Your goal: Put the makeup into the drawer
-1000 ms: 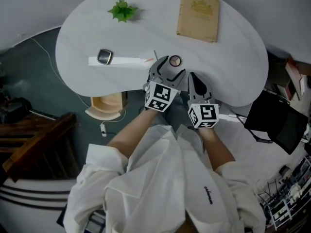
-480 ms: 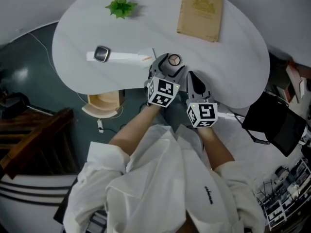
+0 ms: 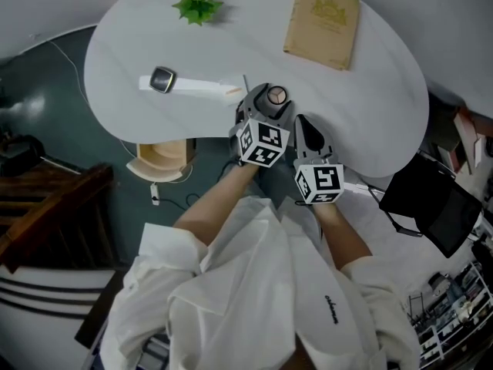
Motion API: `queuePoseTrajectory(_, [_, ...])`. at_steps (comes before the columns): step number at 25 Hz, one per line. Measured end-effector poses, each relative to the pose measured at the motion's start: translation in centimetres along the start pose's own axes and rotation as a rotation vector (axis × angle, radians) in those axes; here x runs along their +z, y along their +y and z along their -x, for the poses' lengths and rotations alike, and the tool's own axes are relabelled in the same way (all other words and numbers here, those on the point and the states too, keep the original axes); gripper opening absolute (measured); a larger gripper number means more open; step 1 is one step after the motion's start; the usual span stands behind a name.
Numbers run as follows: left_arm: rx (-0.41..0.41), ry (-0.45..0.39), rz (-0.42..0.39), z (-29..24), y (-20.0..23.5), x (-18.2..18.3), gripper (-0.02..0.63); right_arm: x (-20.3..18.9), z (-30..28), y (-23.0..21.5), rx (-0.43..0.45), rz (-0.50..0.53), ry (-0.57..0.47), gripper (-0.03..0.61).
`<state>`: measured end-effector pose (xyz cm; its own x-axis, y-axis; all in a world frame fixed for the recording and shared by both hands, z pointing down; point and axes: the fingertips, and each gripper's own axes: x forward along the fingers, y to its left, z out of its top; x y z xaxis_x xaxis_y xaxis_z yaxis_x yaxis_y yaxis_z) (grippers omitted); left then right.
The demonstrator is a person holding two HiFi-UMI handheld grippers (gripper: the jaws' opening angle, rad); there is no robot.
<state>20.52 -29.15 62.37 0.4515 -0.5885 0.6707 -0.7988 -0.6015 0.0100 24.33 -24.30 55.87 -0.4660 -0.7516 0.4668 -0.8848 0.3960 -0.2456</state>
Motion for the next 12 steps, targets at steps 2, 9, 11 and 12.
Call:
queuePoseTrajectory(2, [0.004,0.002,-0.004,0.0,0.0,0.0,0.301,0.0,0.0,0.0,0.006,0.002,-0.001,0.017])
queuePoseTrajectory(9, [-0.02,0.01,-0.043,0.0,-0.8,0.1,0.234,0.0,0.2,-0.2,0.016,0.003,-0.001,0.017])
queuePoseTrajectory(11, [-0.021,0.009,-0.047,-0.1,-1.0,0.2,0.23,0.0,0.2,-0.2,0.019,0.005,-0.001,0.017])
queuePoseTrajectory(12, [-0.021,0.008,-0.048,-0.1,-1.0,0.2,0.23,0.0,0.2,-0.3,0.021,0.006,-0.001,0.017])
